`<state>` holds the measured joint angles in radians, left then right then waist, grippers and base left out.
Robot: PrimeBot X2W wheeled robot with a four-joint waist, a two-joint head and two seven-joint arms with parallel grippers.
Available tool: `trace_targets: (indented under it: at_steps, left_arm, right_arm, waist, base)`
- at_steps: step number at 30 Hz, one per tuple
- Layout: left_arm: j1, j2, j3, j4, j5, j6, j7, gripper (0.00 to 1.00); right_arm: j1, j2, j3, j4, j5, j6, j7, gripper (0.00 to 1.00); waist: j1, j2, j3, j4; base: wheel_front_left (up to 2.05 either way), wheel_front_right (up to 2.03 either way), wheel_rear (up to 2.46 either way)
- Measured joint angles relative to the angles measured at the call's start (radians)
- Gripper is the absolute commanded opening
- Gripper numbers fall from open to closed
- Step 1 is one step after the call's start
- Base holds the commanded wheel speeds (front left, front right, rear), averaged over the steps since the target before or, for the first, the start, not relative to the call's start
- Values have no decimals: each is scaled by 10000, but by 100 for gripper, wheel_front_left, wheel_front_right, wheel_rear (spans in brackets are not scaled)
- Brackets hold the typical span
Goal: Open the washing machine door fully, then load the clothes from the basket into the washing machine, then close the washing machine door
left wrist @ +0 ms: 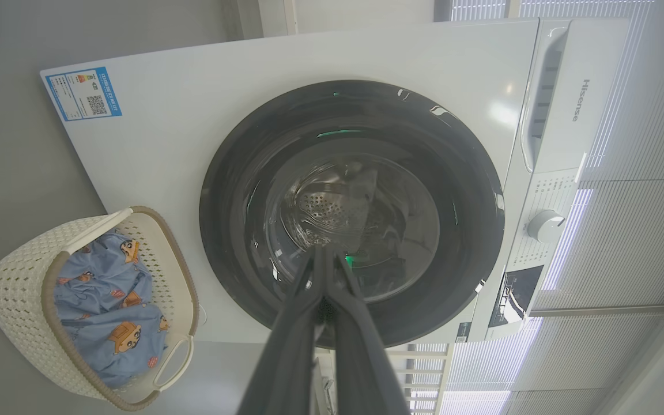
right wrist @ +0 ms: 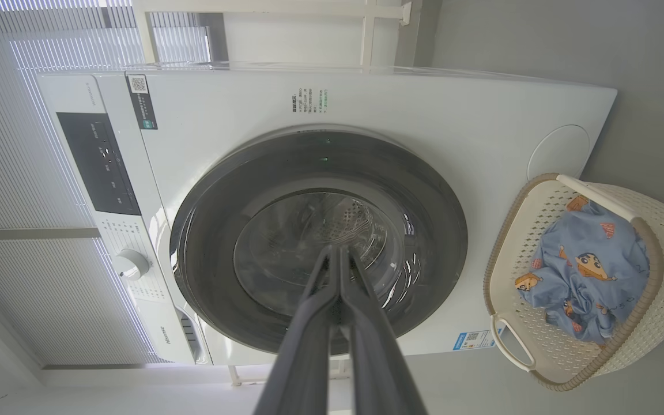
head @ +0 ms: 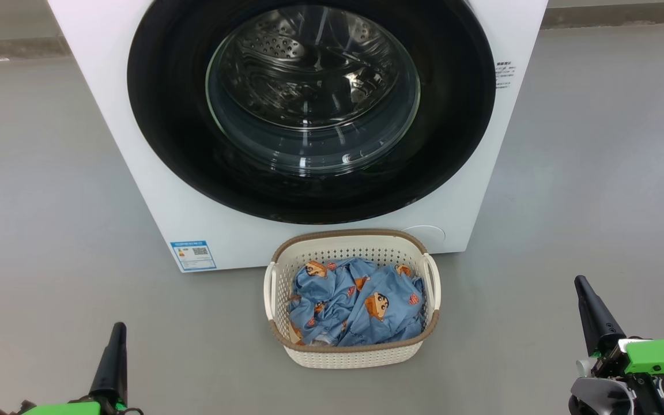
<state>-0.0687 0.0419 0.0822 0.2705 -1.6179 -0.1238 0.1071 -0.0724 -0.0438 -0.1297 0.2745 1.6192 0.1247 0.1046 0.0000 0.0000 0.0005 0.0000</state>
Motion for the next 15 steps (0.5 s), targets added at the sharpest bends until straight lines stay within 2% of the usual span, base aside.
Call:
trace_targets:
  at_steps: [15]
  left_arm:
    - [0,0,0,0,0,0,0,0]
  right_arm:
    - [0,2,-4,0,0,0,10,0]
  waist:
    - [0,0,0,0]
  base:
    - [0,0,0]
